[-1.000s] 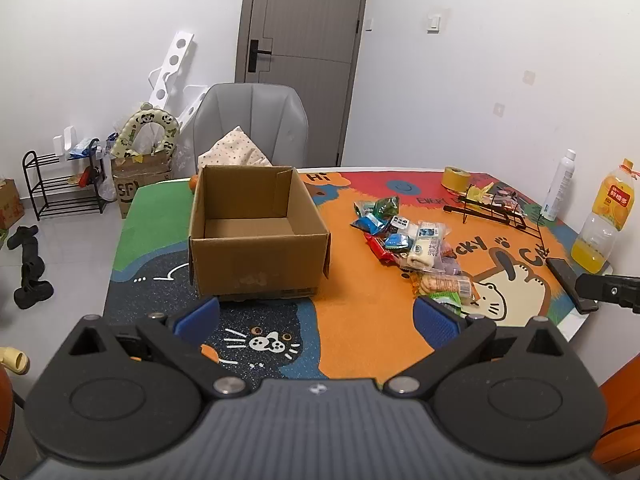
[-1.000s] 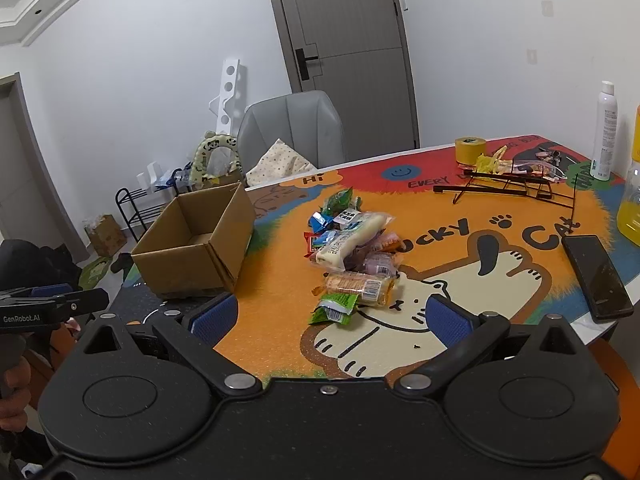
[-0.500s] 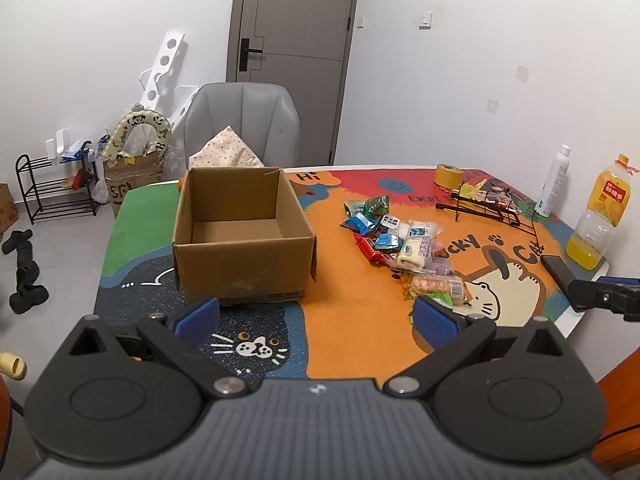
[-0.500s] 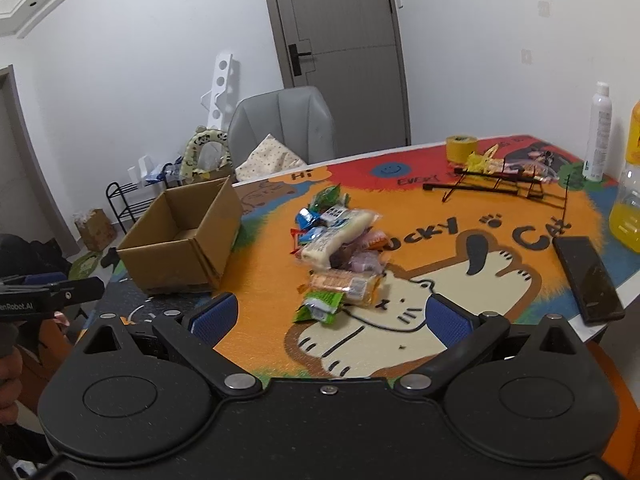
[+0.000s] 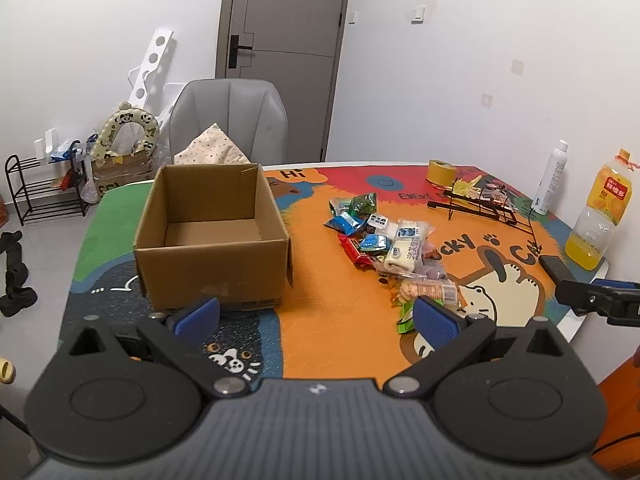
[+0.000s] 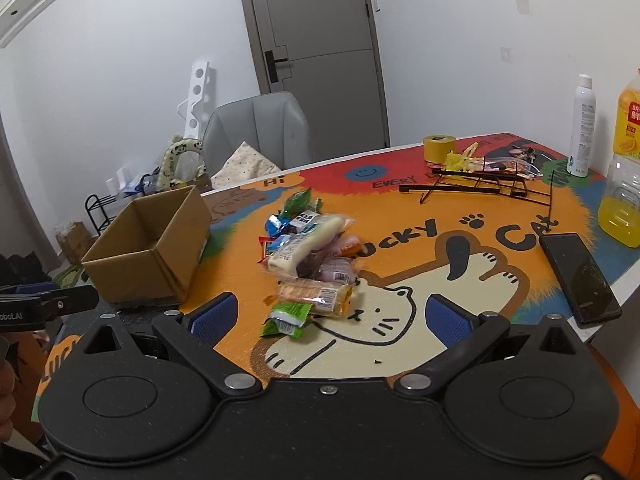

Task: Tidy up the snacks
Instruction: 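Grasp the green snack packet with the left gripper while the right gripper grasps the bread roll pack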

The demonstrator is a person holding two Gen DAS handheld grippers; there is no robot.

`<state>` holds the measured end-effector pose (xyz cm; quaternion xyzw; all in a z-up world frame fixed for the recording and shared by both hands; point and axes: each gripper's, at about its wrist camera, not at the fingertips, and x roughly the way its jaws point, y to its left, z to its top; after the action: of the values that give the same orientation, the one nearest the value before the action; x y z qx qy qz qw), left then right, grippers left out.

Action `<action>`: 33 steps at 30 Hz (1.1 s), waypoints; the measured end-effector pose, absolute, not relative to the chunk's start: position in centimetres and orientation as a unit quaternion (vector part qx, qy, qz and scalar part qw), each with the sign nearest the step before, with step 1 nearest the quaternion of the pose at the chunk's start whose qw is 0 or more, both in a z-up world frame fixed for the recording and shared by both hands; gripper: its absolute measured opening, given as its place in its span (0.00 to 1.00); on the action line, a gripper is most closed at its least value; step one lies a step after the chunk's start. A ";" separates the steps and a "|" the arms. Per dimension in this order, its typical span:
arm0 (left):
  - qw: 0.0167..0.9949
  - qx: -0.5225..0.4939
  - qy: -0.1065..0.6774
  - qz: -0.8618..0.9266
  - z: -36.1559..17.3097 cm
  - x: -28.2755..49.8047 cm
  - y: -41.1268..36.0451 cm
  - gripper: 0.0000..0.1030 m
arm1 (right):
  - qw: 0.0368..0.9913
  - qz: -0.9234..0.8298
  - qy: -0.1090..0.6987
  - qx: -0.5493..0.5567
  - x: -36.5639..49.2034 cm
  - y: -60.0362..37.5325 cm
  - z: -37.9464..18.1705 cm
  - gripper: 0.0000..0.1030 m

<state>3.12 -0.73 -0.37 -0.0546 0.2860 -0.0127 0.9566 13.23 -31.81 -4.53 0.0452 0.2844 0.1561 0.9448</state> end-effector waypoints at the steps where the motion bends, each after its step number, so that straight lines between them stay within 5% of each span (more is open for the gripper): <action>1: 0.957 -0.057 0.285 -0.016 -0.5 3.3 -0.9 0.99 | 0.945 0.156 0.284 0.047 13.4 -31.9 -4.7 1.00; 33: 0.945 -0.061 0.310 -0.084 -7.6 12.2 -8.1 0.94 | 0.915 0.193 0.335 0.118 20.6 -33.8 -12.0 0.61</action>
<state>12.24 -8.14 -7.60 -0.0605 0.3104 -0.0840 0.9449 20.56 -33.81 -11.96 0.1181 0.3347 0.1928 0.9148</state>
